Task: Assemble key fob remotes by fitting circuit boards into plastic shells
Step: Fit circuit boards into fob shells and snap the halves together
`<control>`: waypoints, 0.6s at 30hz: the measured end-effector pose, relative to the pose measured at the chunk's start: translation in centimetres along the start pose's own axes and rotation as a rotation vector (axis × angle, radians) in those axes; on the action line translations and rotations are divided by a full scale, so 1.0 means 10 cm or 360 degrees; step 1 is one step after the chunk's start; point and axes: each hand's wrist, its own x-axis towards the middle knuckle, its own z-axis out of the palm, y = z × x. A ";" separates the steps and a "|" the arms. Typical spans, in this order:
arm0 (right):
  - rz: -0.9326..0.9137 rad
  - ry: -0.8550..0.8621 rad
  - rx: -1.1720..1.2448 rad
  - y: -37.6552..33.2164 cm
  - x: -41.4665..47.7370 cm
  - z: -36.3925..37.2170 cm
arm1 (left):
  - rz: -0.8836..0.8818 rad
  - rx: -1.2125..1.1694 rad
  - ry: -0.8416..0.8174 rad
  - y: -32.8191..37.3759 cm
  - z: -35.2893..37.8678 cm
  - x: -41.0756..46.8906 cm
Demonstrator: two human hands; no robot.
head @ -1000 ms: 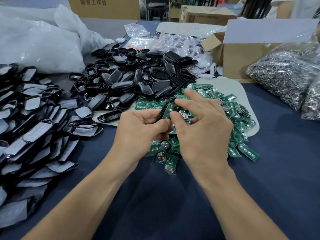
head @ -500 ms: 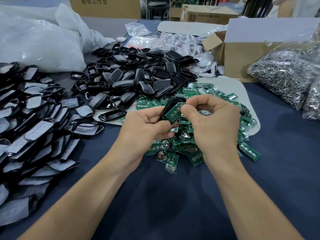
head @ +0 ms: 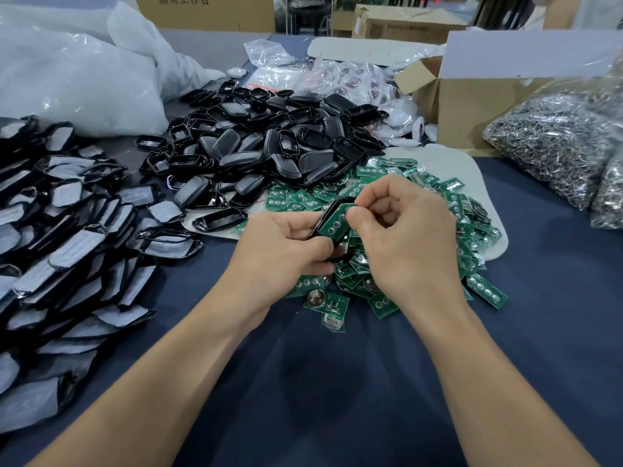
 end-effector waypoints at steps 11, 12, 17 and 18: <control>0.0010 0.0053 -0.0075 -0.02 -0.03 0.06 | 0.0057 0.0009 0.0194 0.03 0.04 -0.02; 0.0019 0.0094 -0.0058 -0.03 -0.04 0.06 | 0.0064 0.0008 0.0206 0.03 0.05 -0.02; 0.0189 -0.0037 0.0195 0.02 -0.02 0.07 | 0.0049 -0.0013 0.0227 0.06 0.04 -0.02; 0.0256 -0.0113 0.0345 0.02 -0.02 0.09 | 0.0043 -0.0010 0.0224 0.06 0.04 -0.02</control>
